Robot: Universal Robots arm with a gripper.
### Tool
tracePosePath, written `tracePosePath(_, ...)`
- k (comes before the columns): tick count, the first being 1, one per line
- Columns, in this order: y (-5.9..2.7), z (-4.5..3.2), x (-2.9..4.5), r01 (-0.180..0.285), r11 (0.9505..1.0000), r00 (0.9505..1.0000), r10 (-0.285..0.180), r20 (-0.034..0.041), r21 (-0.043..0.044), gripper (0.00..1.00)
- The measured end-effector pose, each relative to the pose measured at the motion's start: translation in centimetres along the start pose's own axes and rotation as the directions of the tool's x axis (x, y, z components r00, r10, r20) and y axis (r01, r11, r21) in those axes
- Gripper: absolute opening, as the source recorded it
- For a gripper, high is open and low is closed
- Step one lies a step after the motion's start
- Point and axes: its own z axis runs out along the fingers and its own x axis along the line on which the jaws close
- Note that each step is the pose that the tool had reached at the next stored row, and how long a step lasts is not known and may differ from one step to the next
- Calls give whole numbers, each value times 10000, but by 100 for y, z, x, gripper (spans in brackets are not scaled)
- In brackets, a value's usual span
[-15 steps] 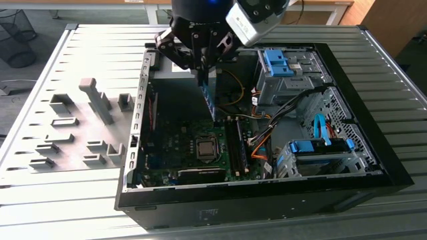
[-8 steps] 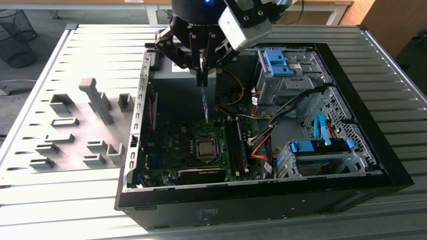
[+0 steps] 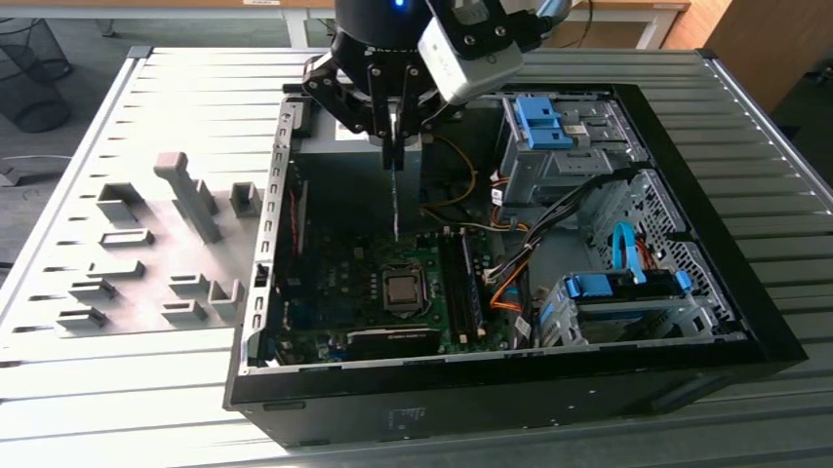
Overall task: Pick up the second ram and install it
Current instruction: 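Insert the second ram into the second slot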
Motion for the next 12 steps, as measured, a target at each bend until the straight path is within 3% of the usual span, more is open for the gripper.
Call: tracePosePath(12,0,2,0,-26,10000,10000,26,0,-1,14)
